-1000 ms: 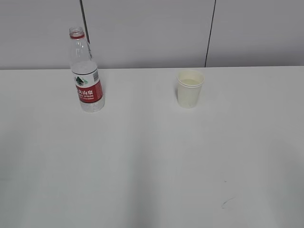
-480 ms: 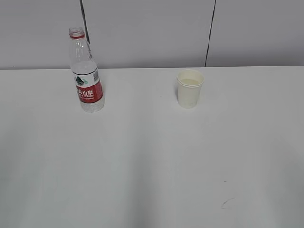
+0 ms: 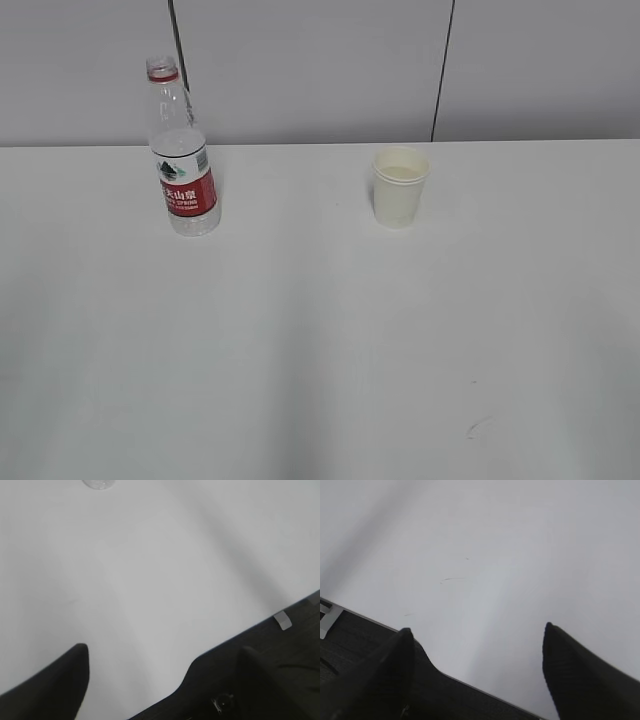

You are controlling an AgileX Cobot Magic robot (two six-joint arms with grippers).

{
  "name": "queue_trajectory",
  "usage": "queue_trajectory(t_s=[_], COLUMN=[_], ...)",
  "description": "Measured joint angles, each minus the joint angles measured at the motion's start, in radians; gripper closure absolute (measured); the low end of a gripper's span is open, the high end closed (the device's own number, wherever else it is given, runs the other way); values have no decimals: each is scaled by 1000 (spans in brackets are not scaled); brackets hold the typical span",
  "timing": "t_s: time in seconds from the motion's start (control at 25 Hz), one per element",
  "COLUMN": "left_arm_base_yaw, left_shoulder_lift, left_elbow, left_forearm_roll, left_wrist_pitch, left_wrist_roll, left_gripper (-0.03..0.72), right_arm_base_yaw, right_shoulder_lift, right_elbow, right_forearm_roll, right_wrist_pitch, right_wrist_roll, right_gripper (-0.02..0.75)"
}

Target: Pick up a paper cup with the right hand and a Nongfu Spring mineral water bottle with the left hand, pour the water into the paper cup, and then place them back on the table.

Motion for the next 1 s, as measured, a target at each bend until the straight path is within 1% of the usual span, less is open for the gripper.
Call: queue_trajectory(t_s=[0.24,0.32,0.36,0.44,0.56,0.6,0.68,0.76,0.84,1.0], left_arm_base_yaw=[72,107,135,206,343,380,453,503,537,564], left_shoulder_lift=[-1,-9,-18,-47,-108,-131,-169,-206,-237,-269], left_elbow=[0,0,0,0,0,0,0,0,0,0], left_forearm_roll=[0,0,-1,-1,0,0,0,0,0,-1], left_wrist_pitch=[-1,-1,-1,-1,0,0,0,0,1,4], left_wrist_roll=[0,0,0,0,0,0,0,0,0,0], left_gripper=[168,169,169,169,169,169,169,174,177,179], right_arm_base_yaw=[-3,-35,-58,-129,-244,-277,-318,-338,-342,-344], right_shoulder_lift=[0,-2,-5,-18,-62,-79,-120,-132,-134,-134], right_elbow=[0,0,0,0,0,0,0,0,0,0], right_forearm_roll=[0,0,0,0,0,0,0,0,0,0], right_wrist_pitch=[-2,-2,-2,-2,-2,-2,-2,-2,-2,-2], right_wrist_roll=[0,0,0,0,0,0,0,2,2,2], right_gripper=[152,152,153,153,153,153,153,153,153,153])
